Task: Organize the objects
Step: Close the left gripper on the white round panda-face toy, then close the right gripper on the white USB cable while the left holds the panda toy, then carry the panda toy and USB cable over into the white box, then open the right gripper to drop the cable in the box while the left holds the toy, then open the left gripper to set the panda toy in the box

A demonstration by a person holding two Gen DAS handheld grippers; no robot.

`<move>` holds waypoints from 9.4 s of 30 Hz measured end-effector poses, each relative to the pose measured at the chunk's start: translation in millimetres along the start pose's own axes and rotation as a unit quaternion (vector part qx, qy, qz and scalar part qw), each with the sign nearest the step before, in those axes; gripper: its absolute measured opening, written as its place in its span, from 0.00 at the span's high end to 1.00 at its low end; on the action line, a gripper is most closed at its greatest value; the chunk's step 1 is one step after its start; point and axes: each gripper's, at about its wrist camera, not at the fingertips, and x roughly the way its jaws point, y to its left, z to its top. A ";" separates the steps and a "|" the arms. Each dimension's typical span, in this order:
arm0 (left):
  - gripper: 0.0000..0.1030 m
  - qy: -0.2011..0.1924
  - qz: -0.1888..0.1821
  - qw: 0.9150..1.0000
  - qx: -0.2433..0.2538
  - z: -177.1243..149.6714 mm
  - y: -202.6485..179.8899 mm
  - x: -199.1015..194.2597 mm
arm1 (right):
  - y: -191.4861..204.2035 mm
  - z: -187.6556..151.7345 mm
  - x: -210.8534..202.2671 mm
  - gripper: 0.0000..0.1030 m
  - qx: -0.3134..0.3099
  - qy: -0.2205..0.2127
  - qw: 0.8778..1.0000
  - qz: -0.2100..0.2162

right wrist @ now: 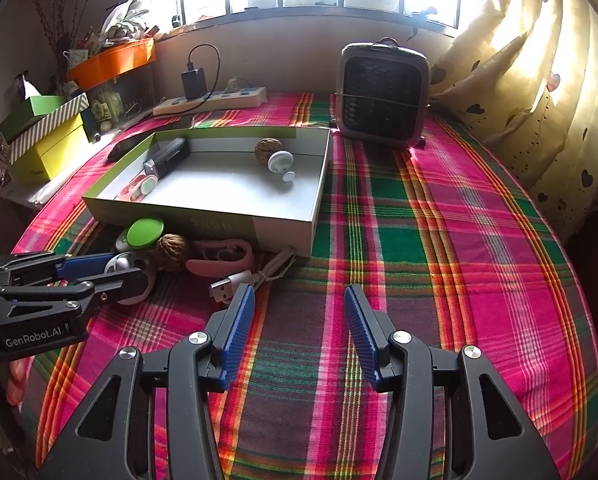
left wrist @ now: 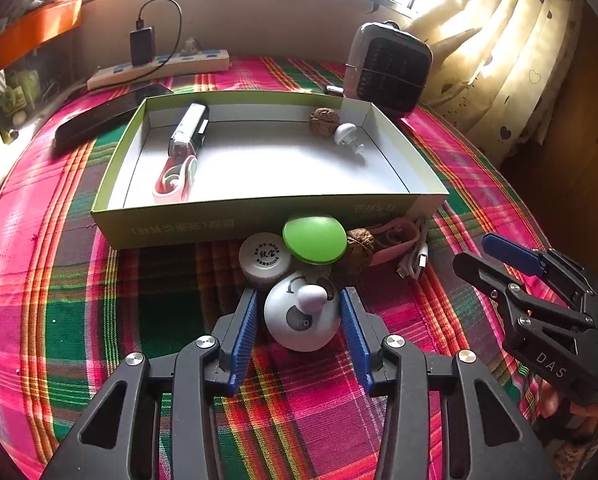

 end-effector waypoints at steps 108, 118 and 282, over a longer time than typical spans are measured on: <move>0.69 -0.011 -0.023 0.999 -0.025 -7.0 40.1 -13.0 | 11.3 -1.1 20.3 0.85 0.012 0.051 0.999 -0.015; 0.75 -0.020 -0.018 0.999 -0.020 -7.1 38.3 -18.8 | 11.8 -2.4 16.2 0.85 0.012 0.045 0.999 -0.012; 0.61 -0.033 0.068 0.996 0.046 118.2 45.6 60.7 | 25.7 85.9 87.1 0.60 -0.049 0.039 0.998 0.005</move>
